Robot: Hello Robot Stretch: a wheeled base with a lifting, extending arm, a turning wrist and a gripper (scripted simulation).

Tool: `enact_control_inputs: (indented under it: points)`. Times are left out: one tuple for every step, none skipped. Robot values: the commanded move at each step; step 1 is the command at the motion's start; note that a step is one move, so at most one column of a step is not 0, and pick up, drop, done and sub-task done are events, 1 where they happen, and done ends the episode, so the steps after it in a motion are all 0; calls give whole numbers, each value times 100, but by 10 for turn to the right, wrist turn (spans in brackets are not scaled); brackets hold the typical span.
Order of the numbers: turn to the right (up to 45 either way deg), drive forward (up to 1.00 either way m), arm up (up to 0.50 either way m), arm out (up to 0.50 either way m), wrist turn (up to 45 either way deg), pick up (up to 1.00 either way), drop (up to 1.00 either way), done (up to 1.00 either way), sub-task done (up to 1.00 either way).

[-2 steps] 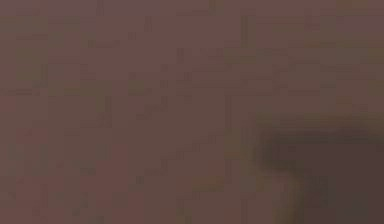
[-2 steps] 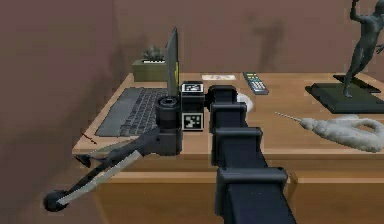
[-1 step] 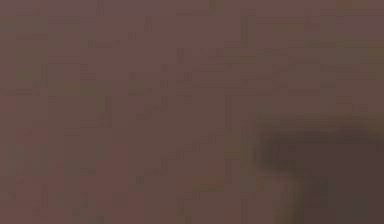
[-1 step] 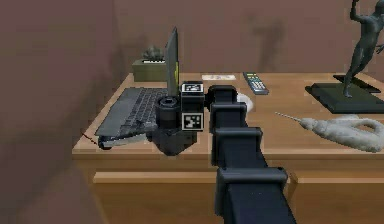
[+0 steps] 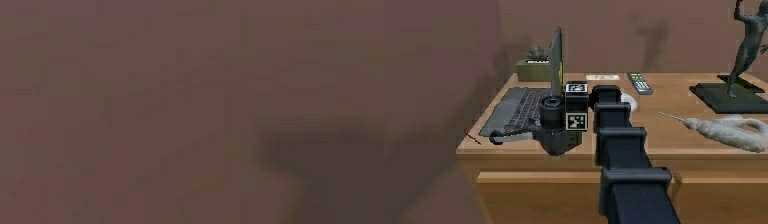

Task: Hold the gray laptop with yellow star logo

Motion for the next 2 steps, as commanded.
enact_control_inputs:
  points:
    - [0, 0, 0, 0, 0, 100, 0, 0, 0]
    - [0, 0, 0, 0, 0, 0, 0, 100, 0]
